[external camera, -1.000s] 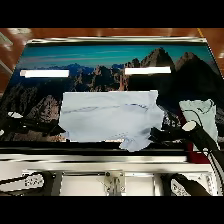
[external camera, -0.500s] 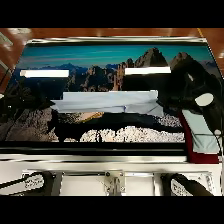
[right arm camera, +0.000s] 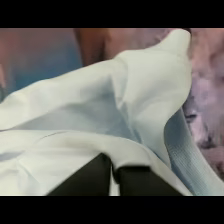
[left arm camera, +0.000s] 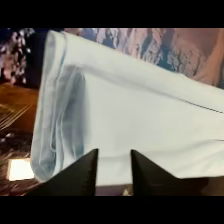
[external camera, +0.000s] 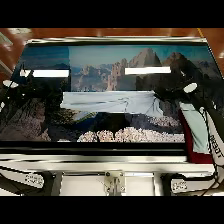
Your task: Fold the shirts.
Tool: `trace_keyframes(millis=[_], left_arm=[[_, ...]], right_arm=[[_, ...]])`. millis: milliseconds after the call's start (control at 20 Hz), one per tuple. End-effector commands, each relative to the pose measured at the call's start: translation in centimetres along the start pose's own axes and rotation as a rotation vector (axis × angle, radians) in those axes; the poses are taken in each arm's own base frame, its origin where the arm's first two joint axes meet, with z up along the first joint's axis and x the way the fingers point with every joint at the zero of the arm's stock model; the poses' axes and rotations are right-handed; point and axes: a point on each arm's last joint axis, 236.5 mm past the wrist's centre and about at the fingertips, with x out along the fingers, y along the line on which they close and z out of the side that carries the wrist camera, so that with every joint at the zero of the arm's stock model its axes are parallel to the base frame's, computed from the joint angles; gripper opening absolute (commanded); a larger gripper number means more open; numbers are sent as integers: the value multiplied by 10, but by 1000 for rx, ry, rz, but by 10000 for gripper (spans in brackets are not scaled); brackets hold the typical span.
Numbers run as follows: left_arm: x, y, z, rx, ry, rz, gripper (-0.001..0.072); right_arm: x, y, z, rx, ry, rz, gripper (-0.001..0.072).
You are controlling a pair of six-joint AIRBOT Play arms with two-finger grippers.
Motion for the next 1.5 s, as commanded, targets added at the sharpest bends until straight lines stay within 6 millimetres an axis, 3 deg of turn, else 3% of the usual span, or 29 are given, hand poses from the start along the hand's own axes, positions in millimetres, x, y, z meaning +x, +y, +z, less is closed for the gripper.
trace_keyframes(millis=[0,50,250,400,550,850,900,1000,1050,1100,1200,1250,1350,1450], left_arm=[[21,11,-2,-103,39,2,420],[19,12,-2,-107,40,0,470],[-6,14,-3,-122,59,-22,469],[-22,6,-12,-113,119,-54,469],[-27,-2,-15,-97,143,-69,469],[-28,-19,-12,-92,130,-107,468],[-28,-21,-12,-88,130,-111,468],[-27,-29,-12,-82,128,-130,462],[-26,-36,-10,-69,119,-153,432],[-23,-47,-7,-50,104,-188,358],[-17,-83,-8,30,87,-289,95],[-11,-108,-14,86,92,-345,37],[10,-152,-38,173,135,-416,37],[43,-186,-73,229,200,-424,37]], right_arm=[[26,-18,-10,20,44,-22,545],[25,-19,-10,-19,46,-21,663],[-10,-46,9,-20,11,-61,664],[-18,-65,-3,55,78,-53,676],[-2,-62,-21,88,148,-21,676],[44,-23,-48,196,228,148,669],[46,-21,-47,209,225,158,575],[44,-19,-43,216,211,165,190],[40,-16,-41,192,213,177,62],[32,-8,-40,145,225,203,56],[9,14,-34,69,226,247,56],[-6,26,-27,52,211,265,56],[-38,52,-20,64,202,297,56],[-72,76,-21,48,211,334,55]])
